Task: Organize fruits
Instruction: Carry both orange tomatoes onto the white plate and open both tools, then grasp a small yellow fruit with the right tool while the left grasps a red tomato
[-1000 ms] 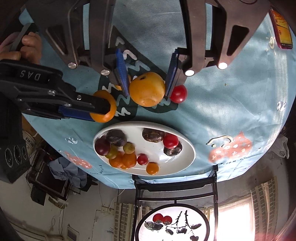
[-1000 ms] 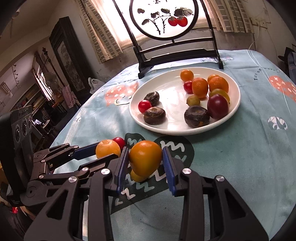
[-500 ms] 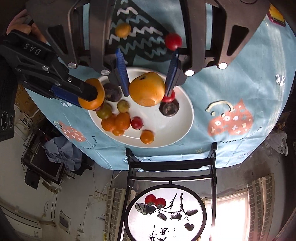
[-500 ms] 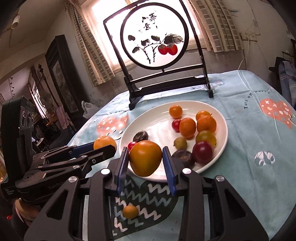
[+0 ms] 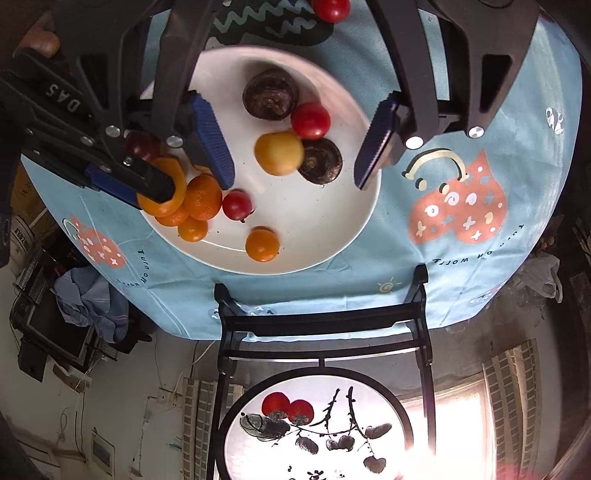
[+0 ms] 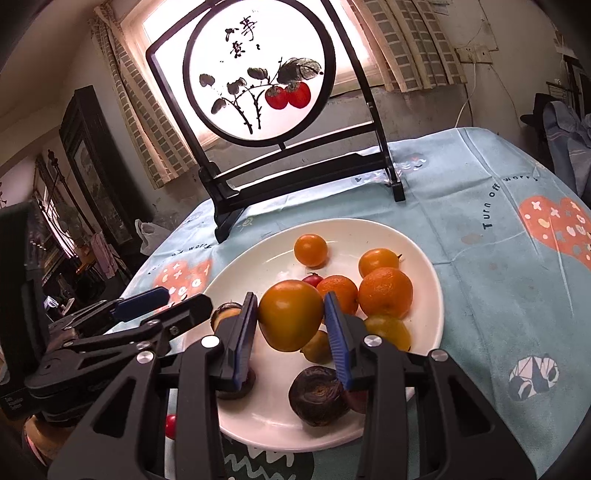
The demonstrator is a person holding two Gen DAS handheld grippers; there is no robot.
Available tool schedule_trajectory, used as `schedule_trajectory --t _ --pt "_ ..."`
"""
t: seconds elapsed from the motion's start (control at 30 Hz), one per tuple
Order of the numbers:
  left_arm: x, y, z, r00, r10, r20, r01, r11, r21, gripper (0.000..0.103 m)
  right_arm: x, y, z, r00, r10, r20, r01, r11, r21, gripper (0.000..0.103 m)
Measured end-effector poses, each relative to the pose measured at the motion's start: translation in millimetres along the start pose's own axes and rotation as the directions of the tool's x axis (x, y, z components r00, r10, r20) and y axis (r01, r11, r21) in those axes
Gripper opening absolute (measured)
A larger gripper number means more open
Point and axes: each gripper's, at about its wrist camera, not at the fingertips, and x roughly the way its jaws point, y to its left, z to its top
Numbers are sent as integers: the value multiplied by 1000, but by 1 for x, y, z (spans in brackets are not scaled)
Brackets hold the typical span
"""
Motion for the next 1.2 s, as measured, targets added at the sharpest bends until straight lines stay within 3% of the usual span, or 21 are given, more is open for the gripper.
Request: schedule_trajectory --t 0.13,0.3,0.6,0.7,0.87,1.2 --pt "-15 11 -8 1000 29 9 -28 999 -20 79 9 -2 -1 999 -34 -25 35 999 24 43" --pt "-40 31 -25 998 52 20 -51 997 -60 85 -12 9 -12 1000 -9 -15 9 1000 0 43" --pt "-56 73 -85 994 110 -15 -111 971 -212 89 -45 61 -75 997 3 -77 -16 986 -164 43" --pt "-52 77 -96 986 154 -60 -163 964 -209 89 -43 74 -95 990 -20 -137 -11 975 -220 43" --pt "-64 74 -104 973 230 -33 -233 958 -166 94 -42 83 -110 981 -79 -177 25 957 -291 43" --pt "-59 73 -108 967 245 -69 -253 957 -145 95 -26 92 -128 958 -107 -267 0 929 -371 43"
